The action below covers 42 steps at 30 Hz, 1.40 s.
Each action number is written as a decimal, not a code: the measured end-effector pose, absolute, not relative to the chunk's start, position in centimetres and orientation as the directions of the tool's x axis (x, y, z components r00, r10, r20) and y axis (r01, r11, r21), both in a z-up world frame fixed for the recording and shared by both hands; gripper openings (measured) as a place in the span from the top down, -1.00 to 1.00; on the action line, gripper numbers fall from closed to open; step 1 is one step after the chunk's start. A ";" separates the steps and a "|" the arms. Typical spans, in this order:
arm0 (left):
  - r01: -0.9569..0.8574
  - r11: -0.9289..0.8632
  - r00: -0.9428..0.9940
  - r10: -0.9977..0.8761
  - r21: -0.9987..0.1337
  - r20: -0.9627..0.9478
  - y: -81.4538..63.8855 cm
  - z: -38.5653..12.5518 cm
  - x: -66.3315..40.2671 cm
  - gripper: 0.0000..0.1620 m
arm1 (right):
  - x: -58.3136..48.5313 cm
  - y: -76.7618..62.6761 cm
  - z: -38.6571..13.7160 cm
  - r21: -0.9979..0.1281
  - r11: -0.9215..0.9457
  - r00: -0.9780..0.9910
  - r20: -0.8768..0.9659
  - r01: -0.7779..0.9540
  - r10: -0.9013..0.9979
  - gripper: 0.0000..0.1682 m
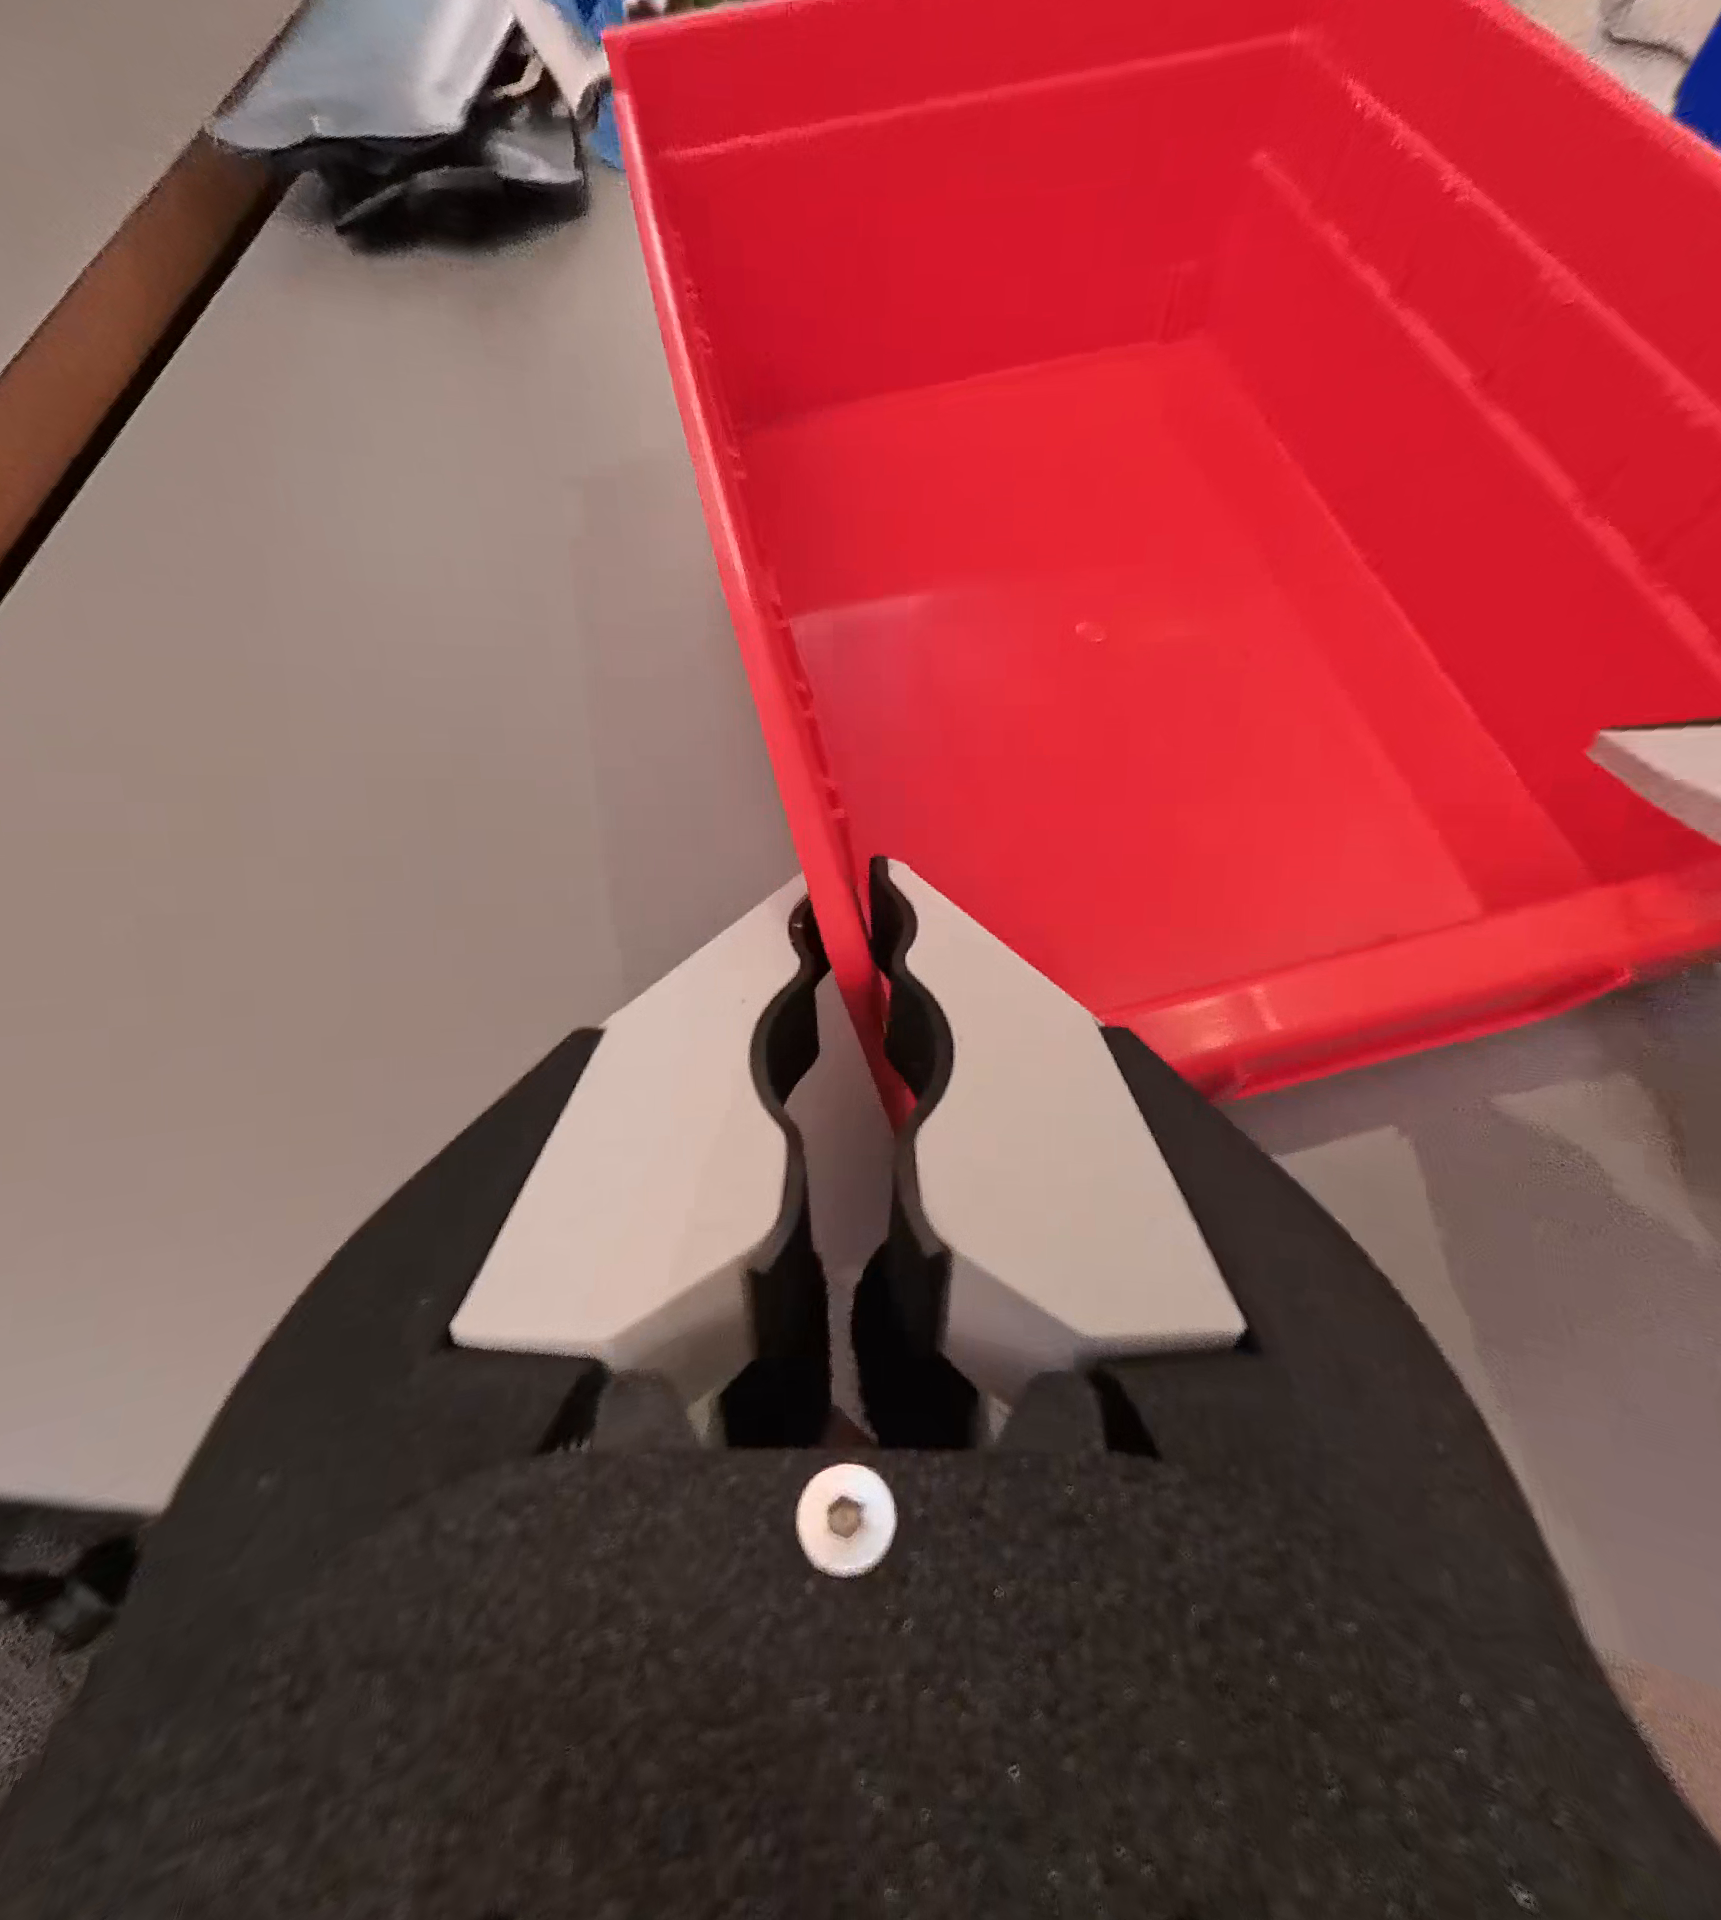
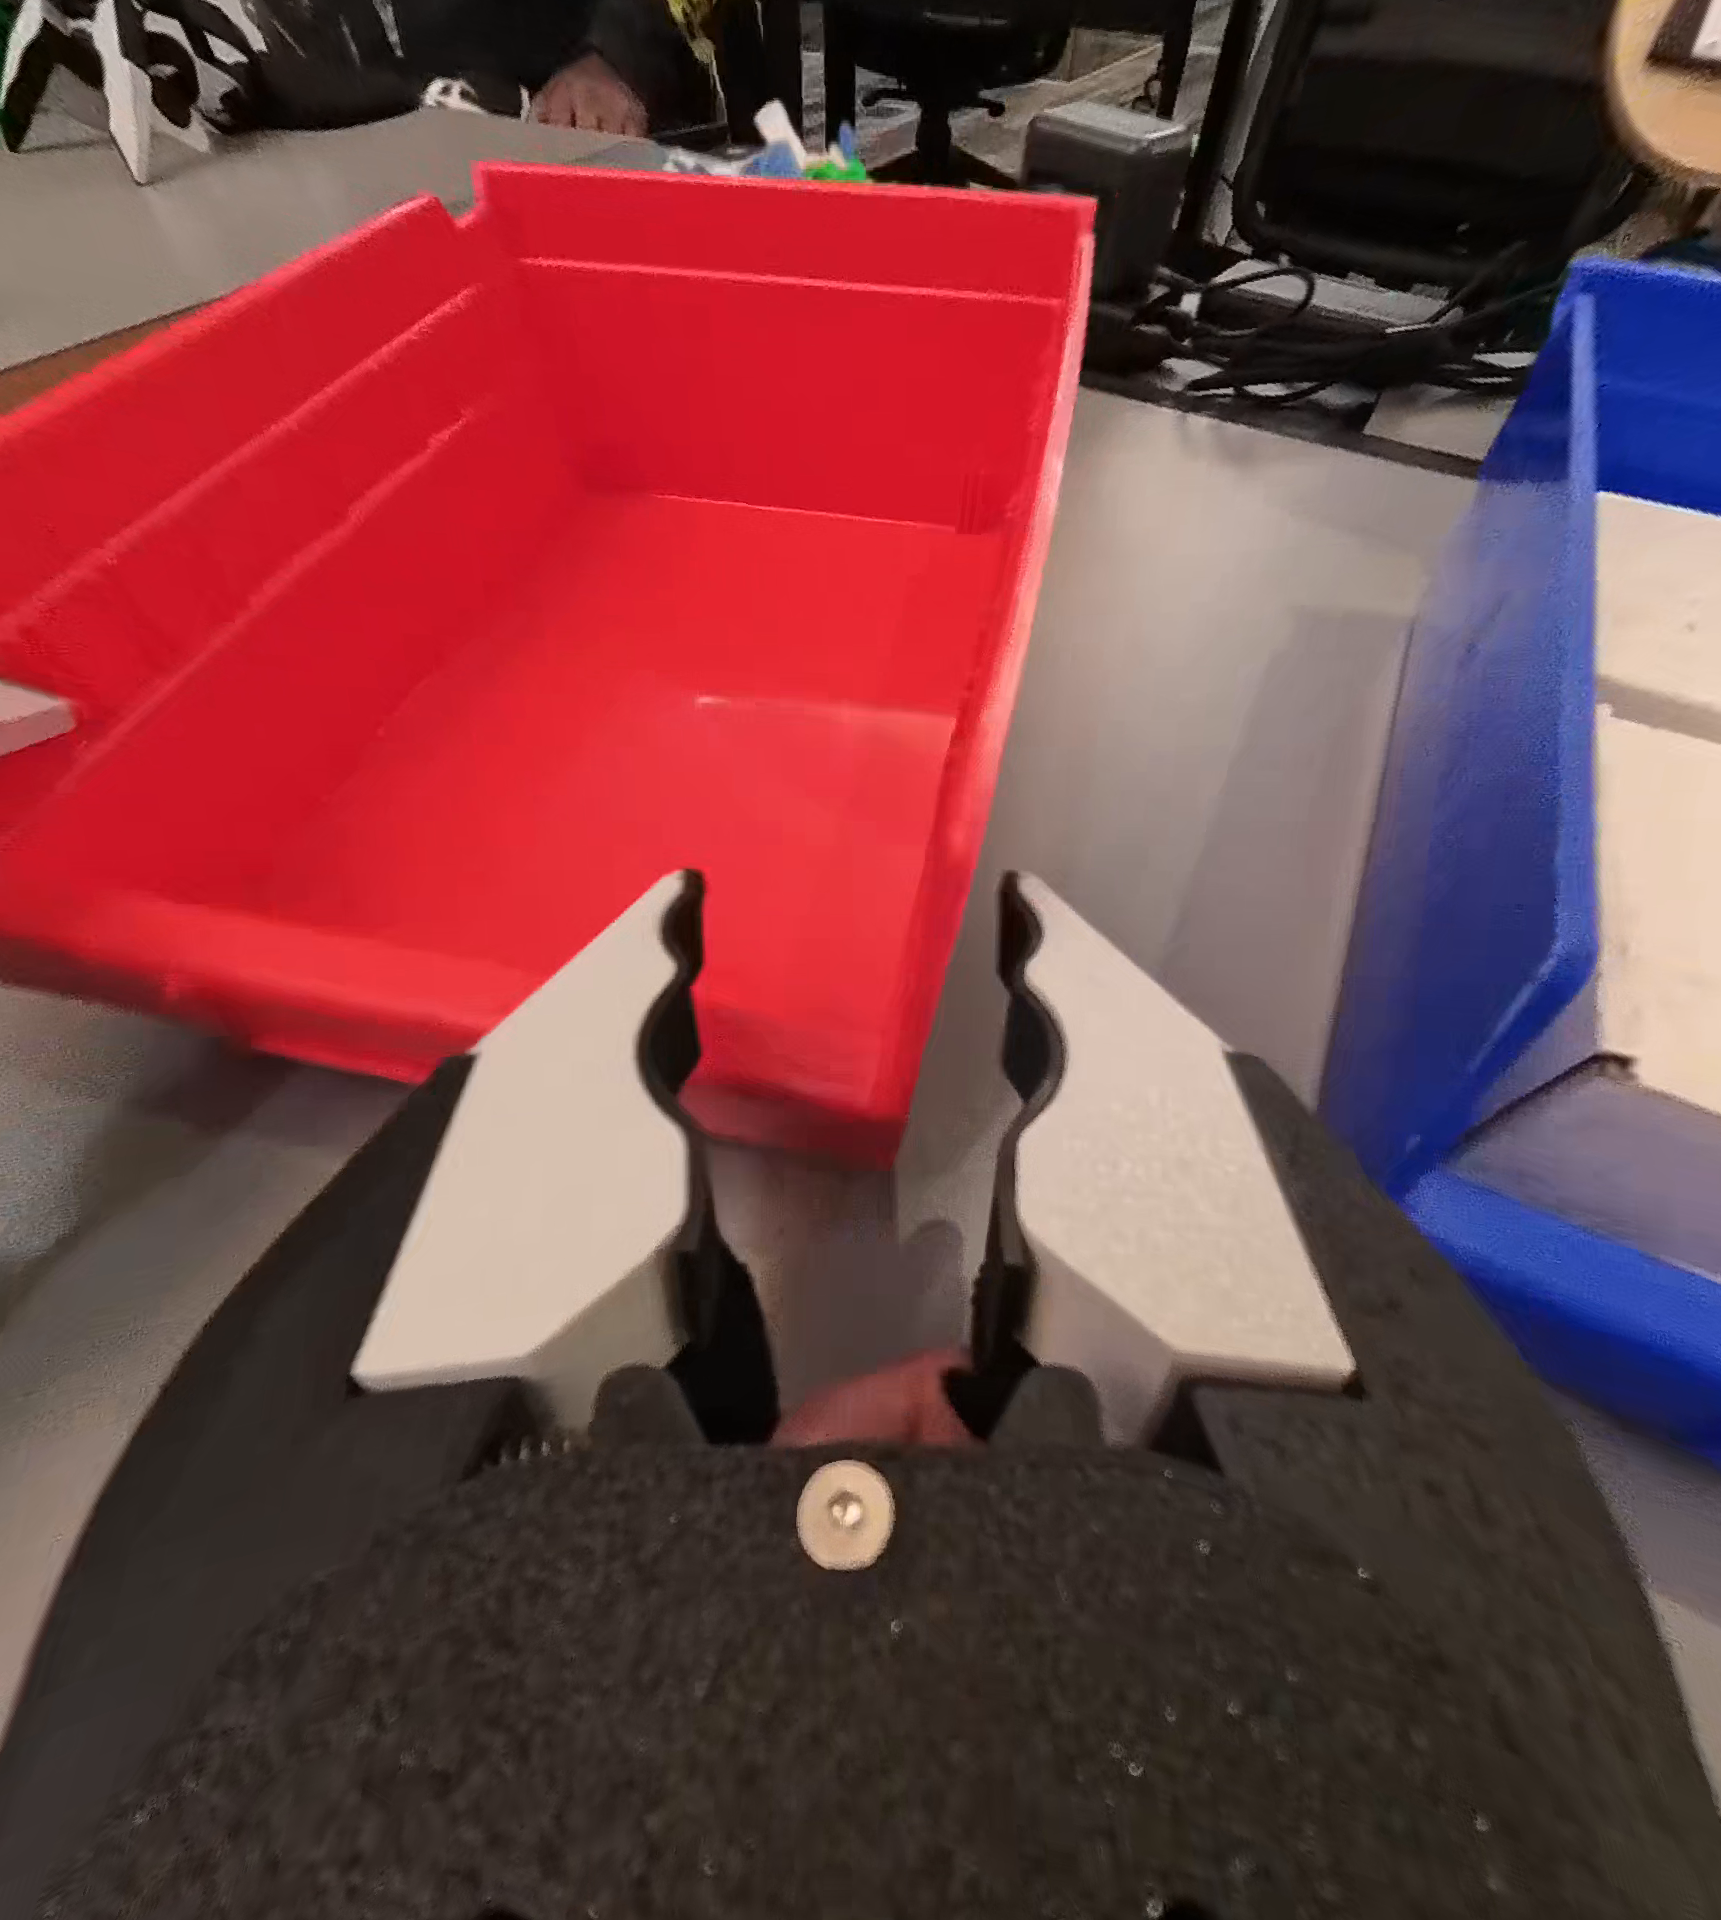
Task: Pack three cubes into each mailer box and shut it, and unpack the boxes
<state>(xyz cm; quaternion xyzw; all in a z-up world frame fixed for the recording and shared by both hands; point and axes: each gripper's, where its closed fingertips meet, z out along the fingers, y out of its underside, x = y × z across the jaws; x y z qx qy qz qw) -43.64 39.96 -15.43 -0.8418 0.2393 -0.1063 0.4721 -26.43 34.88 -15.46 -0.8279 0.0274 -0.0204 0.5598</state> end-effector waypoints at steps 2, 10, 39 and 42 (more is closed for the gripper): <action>-0.280 -0.462 0.870 -0.493 -0.841 -0.019 38.5 -15.4 -44.2 0.95 | -27.1 34.6 -16.1 -0.919 -0.394 0.998 0.002 -0.023 -0.062 0.49; -0.218 -0.144 0.911 -0.384 -0.965 -0.148 33.4 -4.7 -43.2 0.98 | -24.8 30.4 -6.7 -0.975 -0.218 0.992 -0.028 -0.054 -0.122 0.98; -0.342 -0.177 0.550 -0.834 -0.923 -0.044 14.5 -15.4 11.5 0.87 | 27.1 3.6 -15.7 -0.897 -0.302 0.776 -0.070 -0.324 -0.627 0.97; -0.430 -0.133 0.421 -0.905 -0.893 -0.068 12.8 -15.3 11.3 0.78 | 27.9 3.2 -15.8 -0.910 -0.271 0.760 -0.071 -0.315 -0.646 0.92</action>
